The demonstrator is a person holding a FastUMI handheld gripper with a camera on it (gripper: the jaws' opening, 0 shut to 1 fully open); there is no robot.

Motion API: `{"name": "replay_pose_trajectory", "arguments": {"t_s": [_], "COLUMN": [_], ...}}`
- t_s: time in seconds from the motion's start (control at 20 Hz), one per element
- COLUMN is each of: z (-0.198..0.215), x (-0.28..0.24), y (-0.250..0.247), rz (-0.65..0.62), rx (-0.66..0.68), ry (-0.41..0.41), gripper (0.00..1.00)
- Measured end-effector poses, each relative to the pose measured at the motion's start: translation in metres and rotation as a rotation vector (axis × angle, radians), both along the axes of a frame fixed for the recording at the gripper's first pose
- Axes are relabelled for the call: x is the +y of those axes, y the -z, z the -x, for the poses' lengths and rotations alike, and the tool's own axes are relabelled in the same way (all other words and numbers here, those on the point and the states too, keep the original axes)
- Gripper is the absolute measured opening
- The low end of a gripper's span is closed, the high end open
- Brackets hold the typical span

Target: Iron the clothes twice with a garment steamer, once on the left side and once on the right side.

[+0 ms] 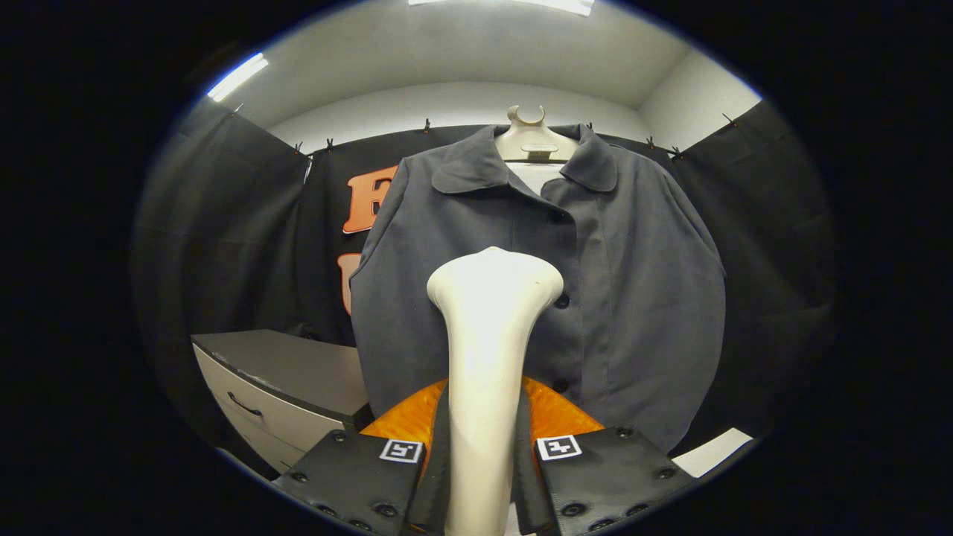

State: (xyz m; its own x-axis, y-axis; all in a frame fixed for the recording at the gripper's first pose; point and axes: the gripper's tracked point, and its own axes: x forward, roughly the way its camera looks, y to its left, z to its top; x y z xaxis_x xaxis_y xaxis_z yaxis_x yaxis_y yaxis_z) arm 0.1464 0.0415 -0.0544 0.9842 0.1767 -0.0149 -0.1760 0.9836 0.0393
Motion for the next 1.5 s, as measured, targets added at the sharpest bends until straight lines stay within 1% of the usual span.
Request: {"name": "replay_pose_trajectory", "arguments": {"t_s": [0.65,1.1,1.5], "z": [0.023,0.054,0.081], "x": [0.005,0.007,0.005], "y": [0.050,0.110,0.168], "rz": [0.002,0.010,0.013], "rx": [0.066,0.158,0.267], "ry": [-0.004,0.000,0.023], "gripper": [0.42,0.42,0.42]}}
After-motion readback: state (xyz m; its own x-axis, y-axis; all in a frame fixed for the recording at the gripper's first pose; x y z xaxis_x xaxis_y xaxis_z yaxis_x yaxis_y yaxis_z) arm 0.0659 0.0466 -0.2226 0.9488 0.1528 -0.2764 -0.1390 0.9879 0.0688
